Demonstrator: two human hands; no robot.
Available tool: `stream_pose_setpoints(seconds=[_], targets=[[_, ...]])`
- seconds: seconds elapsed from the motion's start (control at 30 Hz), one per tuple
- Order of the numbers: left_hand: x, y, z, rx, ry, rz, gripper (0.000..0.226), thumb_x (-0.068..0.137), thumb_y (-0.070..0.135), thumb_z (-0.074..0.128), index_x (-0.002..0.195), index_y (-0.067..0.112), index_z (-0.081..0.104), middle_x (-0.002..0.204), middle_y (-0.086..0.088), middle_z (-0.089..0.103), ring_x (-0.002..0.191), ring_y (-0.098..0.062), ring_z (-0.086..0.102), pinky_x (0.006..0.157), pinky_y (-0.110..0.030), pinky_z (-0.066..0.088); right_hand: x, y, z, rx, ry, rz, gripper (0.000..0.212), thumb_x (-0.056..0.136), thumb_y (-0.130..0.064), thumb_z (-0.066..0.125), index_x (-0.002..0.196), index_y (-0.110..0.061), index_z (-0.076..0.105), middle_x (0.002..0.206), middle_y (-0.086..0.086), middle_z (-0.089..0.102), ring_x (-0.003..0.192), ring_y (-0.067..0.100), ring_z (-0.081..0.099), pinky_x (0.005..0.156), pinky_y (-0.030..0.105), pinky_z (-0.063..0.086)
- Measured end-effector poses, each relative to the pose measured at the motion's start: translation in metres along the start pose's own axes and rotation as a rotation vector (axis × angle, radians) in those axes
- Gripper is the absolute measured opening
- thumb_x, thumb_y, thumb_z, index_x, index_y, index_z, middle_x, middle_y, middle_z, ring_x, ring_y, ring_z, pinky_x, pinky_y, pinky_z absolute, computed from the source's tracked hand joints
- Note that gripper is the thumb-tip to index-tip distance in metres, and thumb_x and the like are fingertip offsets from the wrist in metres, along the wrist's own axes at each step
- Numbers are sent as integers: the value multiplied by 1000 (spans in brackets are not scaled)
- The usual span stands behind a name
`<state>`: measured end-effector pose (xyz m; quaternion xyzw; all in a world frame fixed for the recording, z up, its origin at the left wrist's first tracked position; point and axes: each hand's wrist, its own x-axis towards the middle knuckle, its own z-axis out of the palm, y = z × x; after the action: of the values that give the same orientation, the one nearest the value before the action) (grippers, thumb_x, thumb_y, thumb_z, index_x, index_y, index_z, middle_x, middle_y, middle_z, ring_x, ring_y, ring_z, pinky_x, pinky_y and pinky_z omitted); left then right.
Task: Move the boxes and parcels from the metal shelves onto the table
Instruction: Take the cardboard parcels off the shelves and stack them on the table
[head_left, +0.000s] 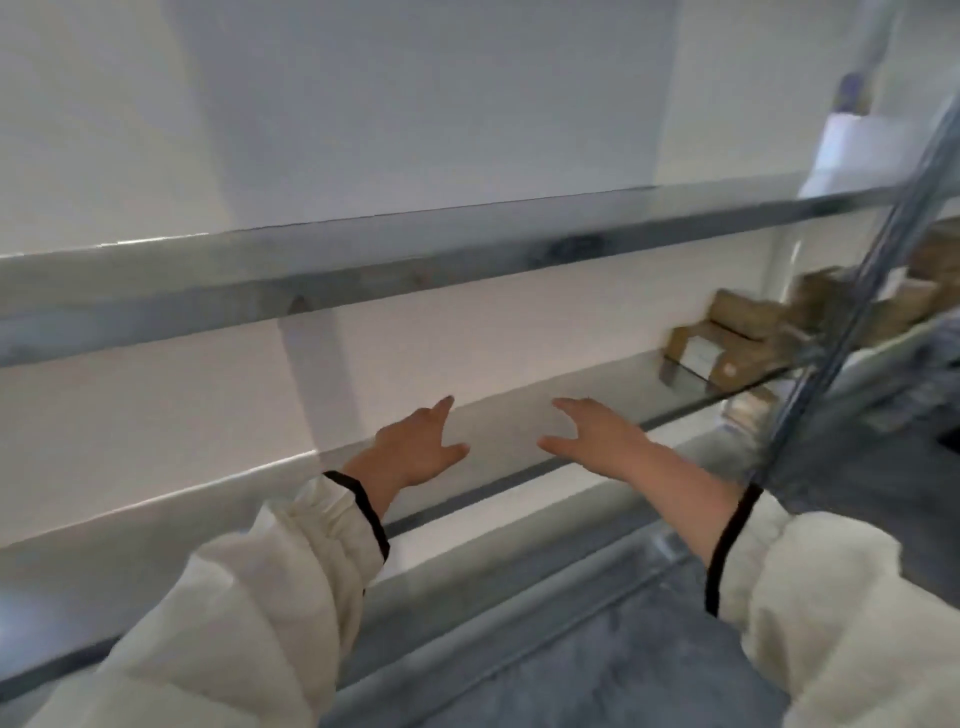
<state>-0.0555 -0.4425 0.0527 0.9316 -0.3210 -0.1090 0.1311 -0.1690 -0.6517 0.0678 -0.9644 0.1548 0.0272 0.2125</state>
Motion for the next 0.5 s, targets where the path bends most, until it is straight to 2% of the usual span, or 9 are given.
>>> stream_pose_setpoints(seconds=[0.1,0.23,0.5], targets=[[51,54,22,-7,-47,122,77,94,51,47,153,23,5,153,-6,30,136,-22,34,104,-30,31,-9,67,-20,28,51,147,74,88,-56,52,148,-24,25,153,3,29,136,22,34,109,36,32],[121,124,54,-9,-109,216,79,93,51,48,153,23,5,153,-6,30,136,-23,35,108,-35,33,-4,155,-45,1,82,292,74,88,-58,51,148,-25,25,152,1,30,131,20,42,105,33,35],[259,255,101,-27,-154,259,79,92,50,49,152,21,6,152,-8,31,136,-26,35,107,-38,34,61,310,-107,-12,42,388,77,86,-59,53,148,-23,25,153,2,30,138,21,32,111,34,29]])
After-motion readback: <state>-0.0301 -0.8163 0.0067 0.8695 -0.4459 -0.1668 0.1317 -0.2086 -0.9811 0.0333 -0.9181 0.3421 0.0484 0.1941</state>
